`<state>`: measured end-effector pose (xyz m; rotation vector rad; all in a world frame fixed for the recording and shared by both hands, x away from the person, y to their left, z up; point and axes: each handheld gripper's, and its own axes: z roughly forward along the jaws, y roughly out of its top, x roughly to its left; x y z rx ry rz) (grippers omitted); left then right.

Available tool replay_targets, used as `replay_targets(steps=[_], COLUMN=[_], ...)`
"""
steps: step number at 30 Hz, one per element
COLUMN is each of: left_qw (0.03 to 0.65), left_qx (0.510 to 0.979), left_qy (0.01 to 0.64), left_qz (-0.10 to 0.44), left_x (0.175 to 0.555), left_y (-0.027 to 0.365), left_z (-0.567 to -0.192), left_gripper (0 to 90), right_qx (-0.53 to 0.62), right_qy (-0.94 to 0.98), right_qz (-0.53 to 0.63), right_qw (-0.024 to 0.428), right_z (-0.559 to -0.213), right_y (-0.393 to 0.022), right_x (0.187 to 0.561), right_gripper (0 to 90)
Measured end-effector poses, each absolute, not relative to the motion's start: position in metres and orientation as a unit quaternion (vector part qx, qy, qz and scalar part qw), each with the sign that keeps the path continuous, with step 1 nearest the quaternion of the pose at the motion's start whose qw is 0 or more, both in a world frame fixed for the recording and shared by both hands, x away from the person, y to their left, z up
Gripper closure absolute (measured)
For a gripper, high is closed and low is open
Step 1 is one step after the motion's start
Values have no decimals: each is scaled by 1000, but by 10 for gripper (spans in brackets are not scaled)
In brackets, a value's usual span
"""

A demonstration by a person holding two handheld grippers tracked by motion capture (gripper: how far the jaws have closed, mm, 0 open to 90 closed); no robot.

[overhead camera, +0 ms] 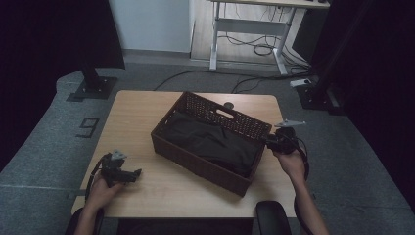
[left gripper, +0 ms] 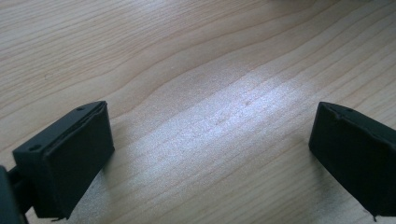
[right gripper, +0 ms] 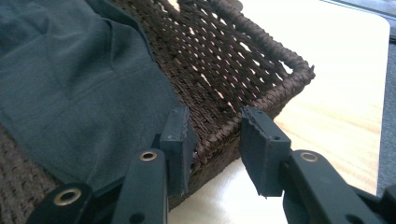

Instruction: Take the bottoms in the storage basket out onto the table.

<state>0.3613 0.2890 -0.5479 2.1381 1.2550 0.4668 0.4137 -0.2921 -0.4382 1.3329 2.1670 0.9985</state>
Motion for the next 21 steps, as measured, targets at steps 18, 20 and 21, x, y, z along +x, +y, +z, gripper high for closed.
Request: replay_targets(steps=[18, 20, 21], left_qw=[304, 304, 304], left_qx=[806, 806, 806], left_qy=[476, 476, 476], left_qz=[176, 176, 176], left_x=[361, 361, 361], left_y=[289, 289, 289], left_z=[-548, -548, -548], left_gripper=[0, 0, 0], right_qx=[479, 477, 476], right_qy=[782, 786, 785], right_qz=[328, 325, 329], right_qw=[225, 222, 222], right_z=[-432, -431, -426], right_y=[-294, -294, -294], right_x=[376, 378, 384], right_gripper=[493, 492, 469])
